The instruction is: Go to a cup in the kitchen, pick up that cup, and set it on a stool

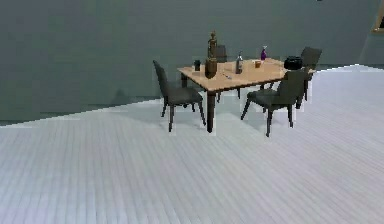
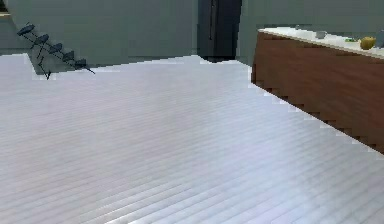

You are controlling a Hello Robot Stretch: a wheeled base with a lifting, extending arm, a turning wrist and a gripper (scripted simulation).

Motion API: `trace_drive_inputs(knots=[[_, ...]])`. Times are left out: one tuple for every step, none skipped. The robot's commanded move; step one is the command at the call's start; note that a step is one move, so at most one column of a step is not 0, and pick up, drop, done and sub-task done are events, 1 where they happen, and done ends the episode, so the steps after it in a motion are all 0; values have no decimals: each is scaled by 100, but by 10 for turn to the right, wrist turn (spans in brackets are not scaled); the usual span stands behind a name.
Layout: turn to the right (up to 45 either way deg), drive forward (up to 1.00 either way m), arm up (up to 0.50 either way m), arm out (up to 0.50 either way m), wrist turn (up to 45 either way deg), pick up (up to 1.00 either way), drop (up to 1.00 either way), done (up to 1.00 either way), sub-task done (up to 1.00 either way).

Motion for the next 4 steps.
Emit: trace_drive_inputs(knots=[[0, 100, 0, 0, 0, 0, 0, 0, 0], [0, 70, 0, 0, 0, 0, 0, 0, 0], [-450, 0, 0, 0, 0, 0, 0, 0, 0], [-360, 0, 0, 0, 0, 0, 0, 0, 0]])
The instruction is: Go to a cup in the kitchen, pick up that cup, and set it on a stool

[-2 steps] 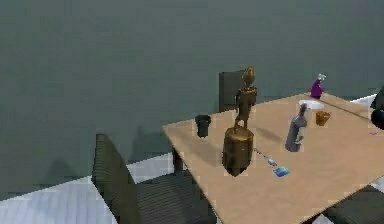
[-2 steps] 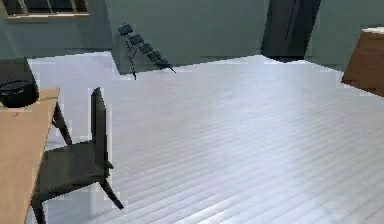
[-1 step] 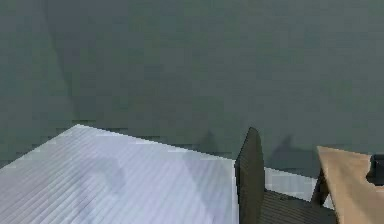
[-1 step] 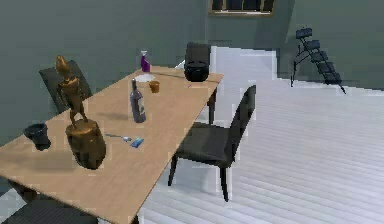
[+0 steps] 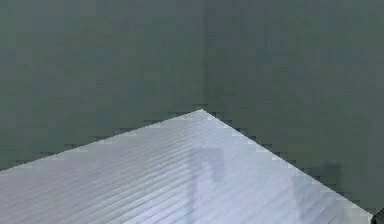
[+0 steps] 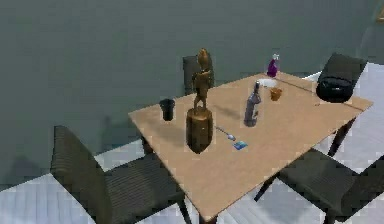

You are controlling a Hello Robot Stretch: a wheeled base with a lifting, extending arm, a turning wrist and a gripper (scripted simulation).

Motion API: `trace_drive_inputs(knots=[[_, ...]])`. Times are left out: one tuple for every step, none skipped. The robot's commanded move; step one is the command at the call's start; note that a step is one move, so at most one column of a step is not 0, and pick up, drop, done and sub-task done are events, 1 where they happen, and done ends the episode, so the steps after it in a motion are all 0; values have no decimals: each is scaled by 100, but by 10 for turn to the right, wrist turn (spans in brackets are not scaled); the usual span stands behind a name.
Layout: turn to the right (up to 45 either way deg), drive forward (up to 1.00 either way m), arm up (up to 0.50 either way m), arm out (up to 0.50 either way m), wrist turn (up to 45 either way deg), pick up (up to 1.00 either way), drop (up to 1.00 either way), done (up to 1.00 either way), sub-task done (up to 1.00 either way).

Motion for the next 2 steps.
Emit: trace_drive_inputs(knots=[[270, 0, 0, 0, 0, 0, 0, 0, 0], [0, 70, 0, 0, 0, 0, 0, 0, 0]])
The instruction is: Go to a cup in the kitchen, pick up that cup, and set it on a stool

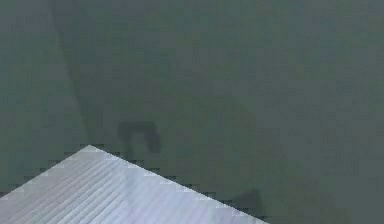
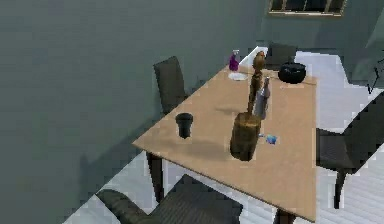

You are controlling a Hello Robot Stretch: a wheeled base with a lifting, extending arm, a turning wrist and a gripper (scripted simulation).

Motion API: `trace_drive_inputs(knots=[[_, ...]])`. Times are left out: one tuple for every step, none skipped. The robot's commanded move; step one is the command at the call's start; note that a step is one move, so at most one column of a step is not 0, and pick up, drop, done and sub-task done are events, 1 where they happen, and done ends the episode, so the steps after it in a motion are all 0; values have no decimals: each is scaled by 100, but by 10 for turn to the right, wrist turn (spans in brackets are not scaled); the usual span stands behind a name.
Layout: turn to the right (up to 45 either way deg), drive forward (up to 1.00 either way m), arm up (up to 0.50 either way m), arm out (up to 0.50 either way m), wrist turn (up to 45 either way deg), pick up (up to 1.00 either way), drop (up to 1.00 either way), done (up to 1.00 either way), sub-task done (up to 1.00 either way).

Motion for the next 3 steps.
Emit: trace_drive_inputs(knots=[[270, 0, 0, 0, 0, 0, 0, 0, 0], [0, 20, 0, 0, 0, 0, 0, 0, 0], [120, 0, 0, 0, 0, 0, 0, 0, 0]])
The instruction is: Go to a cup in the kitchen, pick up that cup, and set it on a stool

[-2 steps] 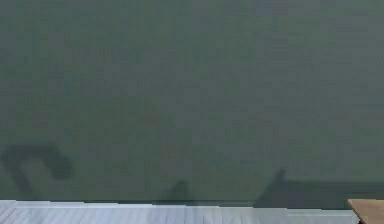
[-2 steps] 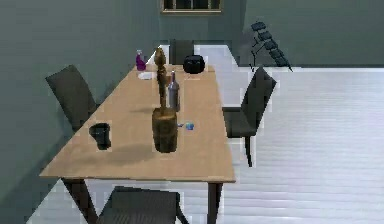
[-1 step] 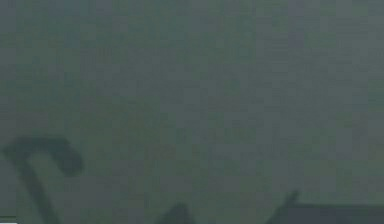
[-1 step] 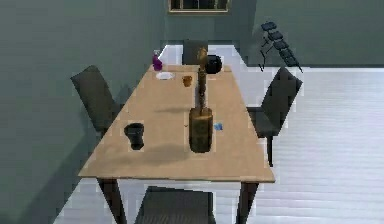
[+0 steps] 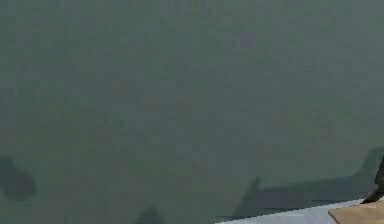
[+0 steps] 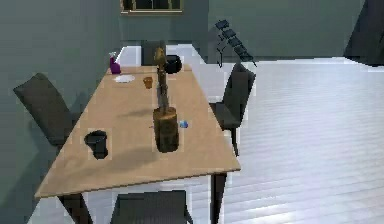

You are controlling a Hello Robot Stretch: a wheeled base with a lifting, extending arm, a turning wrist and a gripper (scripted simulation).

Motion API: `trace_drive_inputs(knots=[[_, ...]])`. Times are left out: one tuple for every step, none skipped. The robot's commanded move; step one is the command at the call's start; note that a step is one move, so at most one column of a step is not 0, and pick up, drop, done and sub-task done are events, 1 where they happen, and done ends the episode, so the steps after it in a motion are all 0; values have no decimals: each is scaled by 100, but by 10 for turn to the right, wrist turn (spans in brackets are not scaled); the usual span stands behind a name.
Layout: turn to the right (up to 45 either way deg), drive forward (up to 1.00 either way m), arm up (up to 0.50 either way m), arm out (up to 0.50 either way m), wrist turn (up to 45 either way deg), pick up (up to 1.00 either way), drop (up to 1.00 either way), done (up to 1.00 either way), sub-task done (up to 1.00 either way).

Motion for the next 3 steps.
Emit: trace_drive_inputs(knots=[[0, 35, 0, 0, 0, 0, 0, 0, 0], [390, 0, 0, 0, 0, 0, 0, 0, 0], [0, 30, 0, 0, 0, 0, 0, 0, 0]])
